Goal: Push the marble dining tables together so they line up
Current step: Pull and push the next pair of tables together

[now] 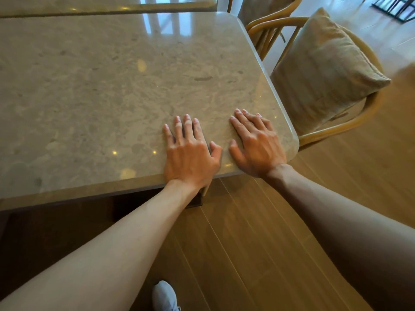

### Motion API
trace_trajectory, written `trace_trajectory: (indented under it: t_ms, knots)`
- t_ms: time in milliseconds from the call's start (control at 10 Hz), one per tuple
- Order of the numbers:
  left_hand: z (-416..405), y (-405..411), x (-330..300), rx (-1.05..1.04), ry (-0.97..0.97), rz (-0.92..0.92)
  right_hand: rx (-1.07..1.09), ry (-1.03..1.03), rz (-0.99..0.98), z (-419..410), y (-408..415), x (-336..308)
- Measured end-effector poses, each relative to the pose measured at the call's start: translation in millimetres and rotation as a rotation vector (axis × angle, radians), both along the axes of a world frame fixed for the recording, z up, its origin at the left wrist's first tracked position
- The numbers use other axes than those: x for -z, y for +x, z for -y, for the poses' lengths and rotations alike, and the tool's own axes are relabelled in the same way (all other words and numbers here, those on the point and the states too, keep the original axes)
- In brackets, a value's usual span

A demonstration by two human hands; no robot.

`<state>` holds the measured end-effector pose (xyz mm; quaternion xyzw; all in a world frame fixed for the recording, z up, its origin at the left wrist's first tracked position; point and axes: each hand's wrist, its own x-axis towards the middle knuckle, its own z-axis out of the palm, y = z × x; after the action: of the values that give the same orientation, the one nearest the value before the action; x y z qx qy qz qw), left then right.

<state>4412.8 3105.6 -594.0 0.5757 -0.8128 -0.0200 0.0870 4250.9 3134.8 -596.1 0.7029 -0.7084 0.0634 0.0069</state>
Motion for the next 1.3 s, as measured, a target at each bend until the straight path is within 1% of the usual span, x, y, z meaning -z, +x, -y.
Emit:
trace_trajectory:
  t_ms: [500, 1300]
  knots:
    - [7.4, -10.3, -0.9, -0.013, 0.016, 0.0, -0.021, 0.02, -0.005, 9.6, -9.7, -3.2]
    - [19.2, -18.5, 9.6, -0.014, -0.005, -0.006, -0.048, -0.01, -0.009, 21.4, -21.5, 1.3]
